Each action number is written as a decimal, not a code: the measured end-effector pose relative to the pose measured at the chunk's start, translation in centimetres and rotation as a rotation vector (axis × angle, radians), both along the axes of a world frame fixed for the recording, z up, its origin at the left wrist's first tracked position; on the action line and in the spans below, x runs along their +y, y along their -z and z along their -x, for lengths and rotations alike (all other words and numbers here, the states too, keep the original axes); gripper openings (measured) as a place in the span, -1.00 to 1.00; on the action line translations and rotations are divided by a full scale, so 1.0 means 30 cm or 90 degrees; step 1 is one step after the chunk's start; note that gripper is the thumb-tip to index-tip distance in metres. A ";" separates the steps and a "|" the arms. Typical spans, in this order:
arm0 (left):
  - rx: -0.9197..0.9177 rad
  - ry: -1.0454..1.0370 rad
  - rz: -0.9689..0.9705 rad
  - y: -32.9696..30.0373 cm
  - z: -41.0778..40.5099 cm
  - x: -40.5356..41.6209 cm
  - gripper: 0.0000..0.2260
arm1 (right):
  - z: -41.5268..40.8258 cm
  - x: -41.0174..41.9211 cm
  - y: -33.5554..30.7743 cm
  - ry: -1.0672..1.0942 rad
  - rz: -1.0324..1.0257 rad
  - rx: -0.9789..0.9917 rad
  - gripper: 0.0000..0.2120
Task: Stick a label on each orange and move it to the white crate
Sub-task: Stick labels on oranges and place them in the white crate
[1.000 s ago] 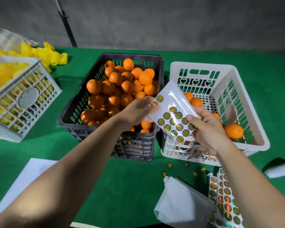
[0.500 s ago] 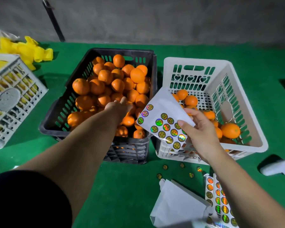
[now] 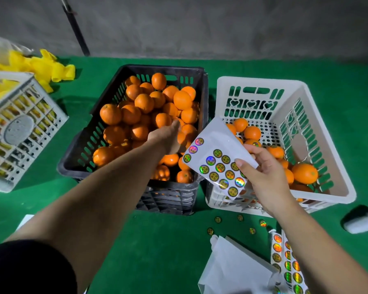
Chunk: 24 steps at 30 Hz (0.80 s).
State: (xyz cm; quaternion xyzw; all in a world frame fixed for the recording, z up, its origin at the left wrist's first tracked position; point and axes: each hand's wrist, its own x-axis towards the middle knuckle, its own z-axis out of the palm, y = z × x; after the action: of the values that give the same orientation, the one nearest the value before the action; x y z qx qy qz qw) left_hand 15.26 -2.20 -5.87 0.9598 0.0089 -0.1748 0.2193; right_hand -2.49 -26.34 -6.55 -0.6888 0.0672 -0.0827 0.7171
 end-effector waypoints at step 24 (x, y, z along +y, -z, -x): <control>0.054 0.023 0.959 -0.138 0.759 0.012 -0.15 | 0.292 0.123 -0.209 0.172 0.506 -0.210 -0.79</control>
State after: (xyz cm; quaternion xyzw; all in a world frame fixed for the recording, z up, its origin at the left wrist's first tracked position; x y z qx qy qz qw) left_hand -7.52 -1.85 -1.74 0.5427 -0.1203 -0.1736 0.8129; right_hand -11.27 -22.64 -0.29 -0.8734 0.0045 -0.3037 0.3808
